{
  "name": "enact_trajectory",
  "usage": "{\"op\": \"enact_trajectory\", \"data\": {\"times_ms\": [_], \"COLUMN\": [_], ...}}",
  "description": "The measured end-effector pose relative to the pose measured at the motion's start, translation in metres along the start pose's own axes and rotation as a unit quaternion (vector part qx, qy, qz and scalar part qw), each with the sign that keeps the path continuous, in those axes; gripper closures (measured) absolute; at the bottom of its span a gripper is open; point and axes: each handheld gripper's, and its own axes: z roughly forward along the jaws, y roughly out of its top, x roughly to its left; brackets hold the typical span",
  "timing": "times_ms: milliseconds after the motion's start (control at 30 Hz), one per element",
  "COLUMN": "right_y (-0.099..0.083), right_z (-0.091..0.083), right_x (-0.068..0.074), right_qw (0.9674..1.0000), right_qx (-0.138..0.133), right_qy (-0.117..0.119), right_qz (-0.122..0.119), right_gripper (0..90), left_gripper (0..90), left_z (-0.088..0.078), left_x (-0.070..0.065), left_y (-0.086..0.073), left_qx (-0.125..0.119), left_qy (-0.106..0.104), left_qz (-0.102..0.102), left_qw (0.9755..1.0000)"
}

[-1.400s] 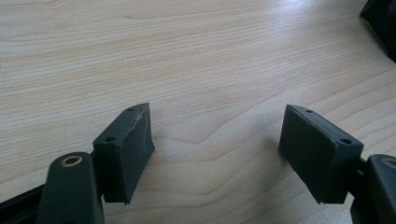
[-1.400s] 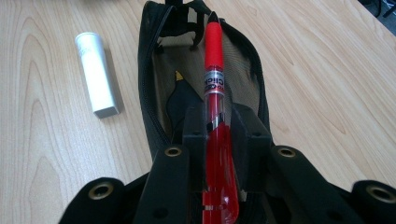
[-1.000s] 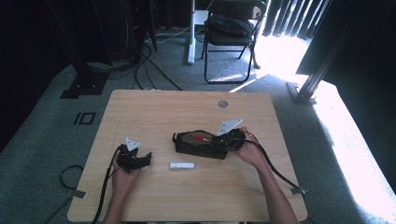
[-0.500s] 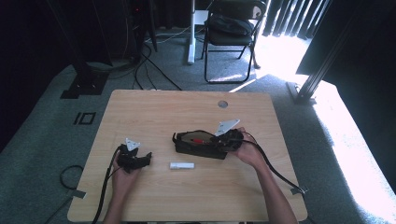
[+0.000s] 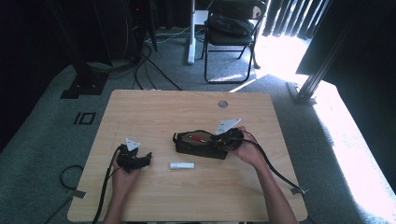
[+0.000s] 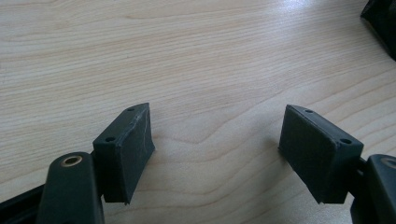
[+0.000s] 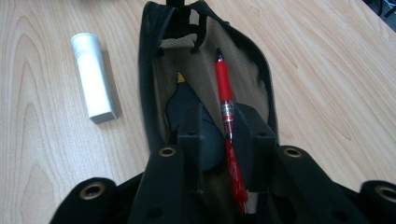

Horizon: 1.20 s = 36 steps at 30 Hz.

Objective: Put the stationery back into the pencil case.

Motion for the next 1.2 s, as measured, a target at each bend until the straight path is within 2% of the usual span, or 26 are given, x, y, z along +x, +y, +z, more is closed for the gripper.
{"op": "enact_trajectory", "data": {"times_ms": [400,700,867,1200], "right_y": [0.001,0.005,0.007,0.008], "right_z": [-0.011,-0.018,-0.021,-0.023], "right_x": [0.005,0.014,0.020,0.029], "right_qw": [0.9996,0.9990,0.9984,0.9980], "right_qx": [-0.024,-0.040,-0.055,-0.062], "right_qy": [-0.016,-0.019,-0.013,-0.009], "right_qz": [0.006,0.000,0.000,-0.006], "right_gripper": [57.1,55.4,55.1,55.6], "left_gripper": [26.0,26.0,25.9,26.0], "left_z": [0.000,0.000,0.000,0.000], "left_x": [0.000,0.000,0.000,0.000], "left_y": [0.000,0.000,0.000,0.000], "left_qx": [0.000,0.000,0.001,0.002], "left_qy": [0.000,0.000,0.000,0.000], "left_qz": [0.000,0.001,0.001,0.001], "left_qw": [1.0000,1.0000,1.0000,1.0000]}}
